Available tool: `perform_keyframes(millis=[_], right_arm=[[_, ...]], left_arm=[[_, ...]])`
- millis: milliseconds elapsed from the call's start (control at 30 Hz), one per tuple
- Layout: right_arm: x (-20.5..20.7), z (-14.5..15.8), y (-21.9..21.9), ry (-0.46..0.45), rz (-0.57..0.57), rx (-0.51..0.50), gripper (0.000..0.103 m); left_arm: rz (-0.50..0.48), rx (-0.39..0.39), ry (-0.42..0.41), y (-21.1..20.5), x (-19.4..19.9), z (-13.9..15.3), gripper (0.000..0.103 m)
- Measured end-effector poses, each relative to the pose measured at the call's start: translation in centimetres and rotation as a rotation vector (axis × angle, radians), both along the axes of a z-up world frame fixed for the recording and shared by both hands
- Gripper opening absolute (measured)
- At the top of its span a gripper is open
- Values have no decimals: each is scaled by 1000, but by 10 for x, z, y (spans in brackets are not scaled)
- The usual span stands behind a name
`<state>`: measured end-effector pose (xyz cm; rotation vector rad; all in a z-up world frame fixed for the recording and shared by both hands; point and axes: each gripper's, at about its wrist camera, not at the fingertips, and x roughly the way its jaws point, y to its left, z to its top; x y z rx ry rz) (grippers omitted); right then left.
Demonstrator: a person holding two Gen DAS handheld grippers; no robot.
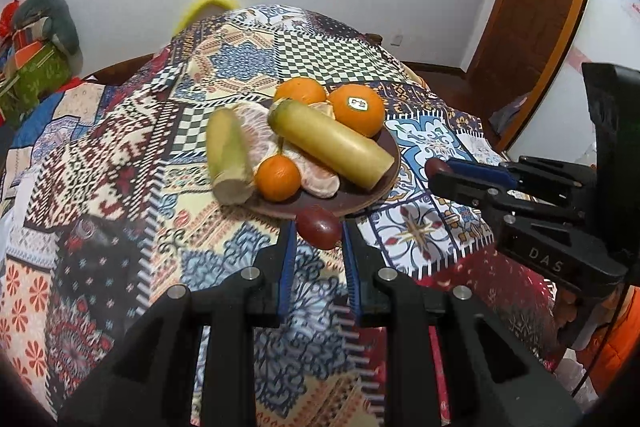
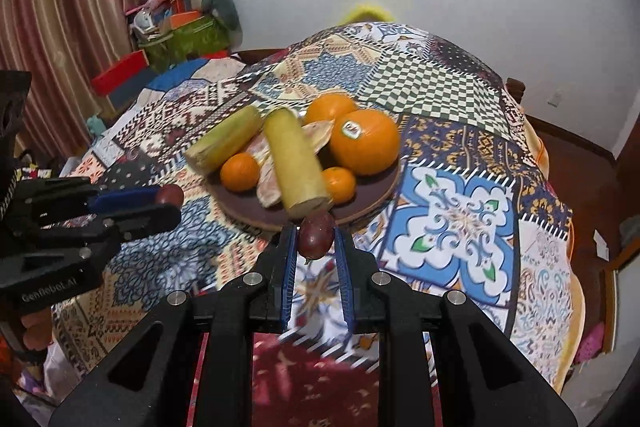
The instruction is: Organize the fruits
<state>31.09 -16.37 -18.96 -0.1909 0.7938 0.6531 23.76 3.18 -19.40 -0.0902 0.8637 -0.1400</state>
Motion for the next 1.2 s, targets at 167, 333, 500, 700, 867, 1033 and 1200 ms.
perform_keyframes(millis=[167,333,500,700,867,1033,1200], right_arm=[[20,-7,2,5,-11,-13,17],[35,-13,4,17,-14,-13,17],[42,-19,8,25,-6,-24,18],[43,-25,10,38,-5,-34,18],[44,-22,8,51,-14,-30,19],[36,-6,3,17,-19,-19,20],[15,30,-9,-60,-32,29,20]], left_arm=[[-15,12,20,-6,20,-7,22],[-9,16,46,-4,36,-16,22],[-6,19,48,-3,42,-21,22],[-5,32,44,-4,44,-23,23],[4,28,35,-2,42,-18,23],[15,38,-19,-3,26,4,23],[37,36,-116,-3,0,42,23]])
